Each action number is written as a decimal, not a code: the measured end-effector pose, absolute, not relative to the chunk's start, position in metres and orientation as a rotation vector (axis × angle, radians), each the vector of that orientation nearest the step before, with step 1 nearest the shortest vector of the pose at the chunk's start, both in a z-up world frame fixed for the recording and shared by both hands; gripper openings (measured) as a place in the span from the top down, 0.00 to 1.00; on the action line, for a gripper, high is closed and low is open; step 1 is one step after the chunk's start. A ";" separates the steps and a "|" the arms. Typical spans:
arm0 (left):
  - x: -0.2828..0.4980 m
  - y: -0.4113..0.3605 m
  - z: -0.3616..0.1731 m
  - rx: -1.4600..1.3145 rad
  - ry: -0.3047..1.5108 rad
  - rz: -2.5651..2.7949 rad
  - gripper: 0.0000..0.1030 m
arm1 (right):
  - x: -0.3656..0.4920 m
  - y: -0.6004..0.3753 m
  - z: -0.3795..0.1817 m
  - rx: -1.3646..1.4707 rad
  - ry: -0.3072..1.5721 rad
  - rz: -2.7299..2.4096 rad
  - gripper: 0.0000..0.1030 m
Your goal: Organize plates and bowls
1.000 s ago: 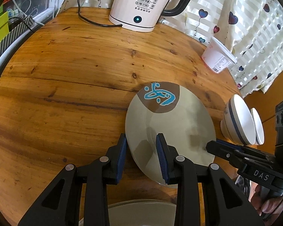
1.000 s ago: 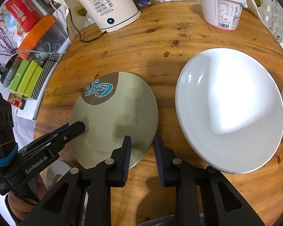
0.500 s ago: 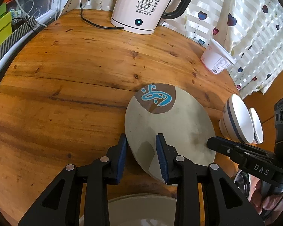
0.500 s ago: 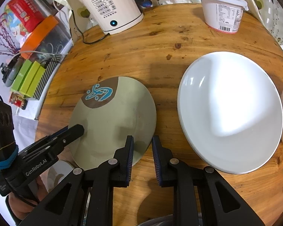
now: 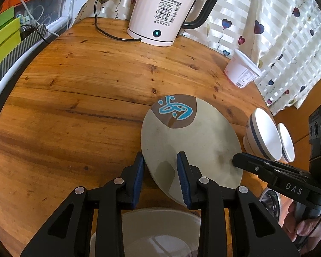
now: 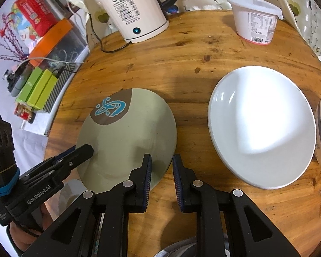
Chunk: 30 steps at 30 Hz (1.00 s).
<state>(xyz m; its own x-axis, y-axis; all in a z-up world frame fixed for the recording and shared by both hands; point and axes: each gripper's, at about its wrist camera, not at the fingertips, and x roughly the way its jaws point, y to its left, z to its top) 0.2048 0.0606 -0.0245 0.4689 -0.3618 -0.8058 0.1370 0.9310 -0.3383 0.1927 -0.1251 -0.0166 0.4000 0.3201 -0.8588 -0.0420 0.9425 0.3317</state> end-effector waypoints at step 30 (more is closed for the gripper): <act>0.114 0.095 -0.003 -0.288 0.970 -0.218 0.69 | 0.128 -0.088 0.010 0.217 1.086 0.343 0.81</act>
<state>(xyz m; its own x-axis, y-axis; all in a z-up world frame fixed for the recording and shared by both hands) 0.1137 0.0950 -0.0030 0.5482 -0.3088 -0.7772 0.0534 0.9403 -0.3360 0.1275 -0.0884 0.0102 0.4206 0.3767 -0.8253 -0.1659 0.9263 0.3383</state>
